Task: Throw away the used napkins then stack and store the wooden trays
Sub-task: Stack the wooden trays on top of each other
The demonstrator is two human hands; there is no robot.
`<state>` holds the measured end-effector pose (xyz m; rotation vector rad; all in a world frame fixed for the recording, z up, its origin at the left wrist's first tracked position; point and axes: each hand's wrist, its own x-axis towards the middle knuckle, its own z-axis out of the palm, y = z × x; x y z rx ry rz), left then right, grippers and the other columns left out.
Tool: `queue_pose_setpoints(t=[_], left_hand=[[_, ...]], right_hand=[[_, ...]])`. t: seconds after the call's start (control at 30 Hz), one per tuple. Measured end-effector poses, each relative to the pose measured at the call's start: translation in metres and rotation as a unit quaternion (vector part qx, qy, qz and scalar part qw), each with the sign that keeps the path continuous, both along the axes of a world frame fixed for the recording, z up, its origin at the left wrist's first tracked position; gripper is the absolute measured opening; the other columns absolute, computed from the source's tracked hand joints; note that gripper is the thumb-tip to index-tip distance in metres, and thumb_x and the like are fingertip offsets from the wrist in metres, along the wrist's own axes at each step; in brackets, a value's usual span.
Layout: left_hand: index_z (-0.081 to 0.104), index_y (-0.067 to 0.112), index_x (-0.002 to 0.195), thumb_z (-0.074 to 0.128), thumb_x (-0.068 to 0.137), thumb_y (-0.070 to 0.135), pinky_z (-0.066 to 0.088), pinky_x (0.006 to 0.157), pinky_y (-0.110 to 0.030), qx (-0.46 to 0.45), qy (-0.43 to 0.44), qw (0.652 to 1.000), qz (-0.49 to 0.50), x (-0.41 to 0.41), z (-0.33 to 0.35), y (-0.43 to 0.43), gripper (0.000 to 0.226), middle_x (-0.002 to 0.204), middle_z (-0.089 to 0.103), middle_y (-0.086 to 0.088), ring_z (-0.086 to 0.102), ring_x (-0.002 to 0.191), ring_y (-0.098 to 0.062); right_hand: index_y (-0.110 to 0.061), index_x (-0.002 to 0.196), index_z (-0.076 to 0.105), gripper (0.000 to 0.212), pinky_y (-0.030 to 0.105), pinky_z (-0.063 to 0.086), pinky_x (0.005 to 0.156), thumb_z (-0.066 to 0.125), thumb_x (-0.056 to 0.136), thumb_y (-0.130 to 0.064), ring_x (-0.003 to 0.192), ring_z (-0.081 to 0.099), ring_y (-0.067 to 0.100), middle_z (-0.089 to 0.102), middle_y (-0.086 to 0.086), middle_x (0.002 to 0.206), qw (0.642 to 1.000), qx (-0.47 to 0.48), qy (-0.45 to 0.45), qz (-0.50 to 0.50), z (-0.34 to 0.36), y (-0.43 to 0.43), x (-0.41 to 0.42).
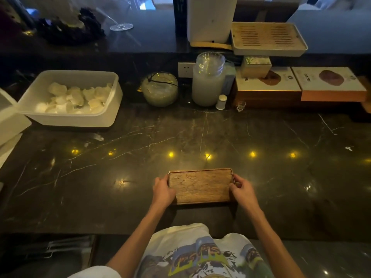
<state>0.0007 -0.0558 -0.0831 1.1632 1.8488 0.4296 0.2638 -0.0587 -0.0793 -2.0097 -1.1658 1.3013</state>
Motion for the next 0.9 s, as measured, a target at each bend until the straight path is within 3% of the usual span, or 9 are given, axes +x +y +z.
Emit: queue_pose_setpoints(t=[0.1,0.23,0.3,0.4,0.47,0.57,0.73,0.9], left_hand=[[0.059,0.028,0.113,0.065,0.087,0.013,0.048,0.103,-0.046,-0.01,0.0,1.0,0.008,0.001,-0.002,0.001,0.03,0.109,0.041,0.002,0.048,0.117,-0.023],[0.056,0.025,0.123,0.064,0.087,0.011,0.046,0.105,-0.048,-0.023,0.002,0.999,0.023,0.0,-0.005,0.003,0.039,0.114,0.042,-0.001,0.047,0.121,-0.025],[0.05,0.02,0.133,0.064,0.087,0.011,0.047,0.104,-0.048,-0.03,0.0,0.999,0.043,0.0,-0.008,0.004,0.049,0.12,0.041,-0.004,0.048,0.121,-0.026],[0.049,0.014,0.132,0.064,0.088,0.012,0.052,0.097,-0.045,-0.047,-0.003,0.997,0.068,-0.003,-0.014,0.005,0.046,0.126,0.05,-0.008,0.054,0.117,-0.025],[0.053,0.013,0.124,0.061,0.091,0.014,0.057,0.081,-0.034,-0.074,-0.031,0.994,0.077,-0.003,-0.017,0.005,0.034,0.115,0.06,-0.006,0.061,0.102,-0.019],[0.055,0.014,0.116,0.059,0.093,0.014,0.05,0.059,-0.021,-0.1,-0.062,0.989,0.095,-0.001,-0.02,0.006,0.024,0.098,0.063,0.002,0.062,0.083,-0.01],[0.05,0.011,0.122,0.062,0.091,0.009,0.054,0.067,-0.027,-0.132,-0.11,0.975,0.141,-0.002,-0.02,0.011,0.034,0.111,0.064,-0.008,0.064,0.095,-0.02],[0.046,0.013,0.113,0.063,0.089,0.005,0.05,0.056,-0.029,-0.188,-0.168,0.952,0.174,-0.005,-0.013,0.019,0.031,0.097,0.064,-0.006,0.063,0.084,-0.017]], right_hand=[[-0.018,0.136,0.051,0.042,0.01,0.047,0.066,0.054,0.096,-0.009,0.089,0.058,-0.002,0.056,-0.023,0.095,1.0,0.013,-0.003,0.005,-0.003,-0.001,0.002],[-0.017,0.138,0.049,0.044,0.032,0.053,0.091,0.055,0.095,-0.01,0.113,0.058,0.019,0.058,-0.001,0.117,1.0,0.022,-0.007,0.001,-0.007,-0.001,0.005],[-0.017,0.138,0.048,0.045,0.035,0.054,0.092,0.057,0.094,-0.011,0.112,0.057,0.018,0.055,0.004,0.126,1.0,0.014,-0.013,-0.006,-0.01,0.0,0.007],[-0.018,0.135,0.051,0.043,0.038,0.053,0.095,0.061,0.093,-0.015,0.114,0.056,0.018,0.055,0.006,0.13,0.999,0.021,-0.046,-0.007,-0.014,0.004,0.01],[-0.019,0.133,0.051,0.042,0.037,0.053,0.092,0.063,0.092,-0.019,0.108,0.057,0.015,0.057,0.005,0.129,0.998,0.021,-0.053,-0.012,-0.018,0.006,0.011],[-0.018,0.138,0.046,0.051,0.033,0.053,0.087,0.065,0.091,-0.025,0.102,0.057,0.014,0.06,0.004,0.126,0.999,-0.022,-0.027,-0.007,-0.021,0.011,0.012],[-0.011,0.136,0.05,0.053,0.033,0.05,0.089,0.069,0.088,-0.022,0.098,0.057,0.014,0.063,0.006,0.122,0.997,-0.082,-0.002,0.014,-0.027,0.017,0.014],[-0.008,0.131,0.05,0.057,0.02,0.047,0.062,0.076,0.081,-0.013,0.081,0.059,0.005,0.061,-0.008,0.092,0.988,-0.128,0.075,-0.046,-0.027,0.024,0.02]])
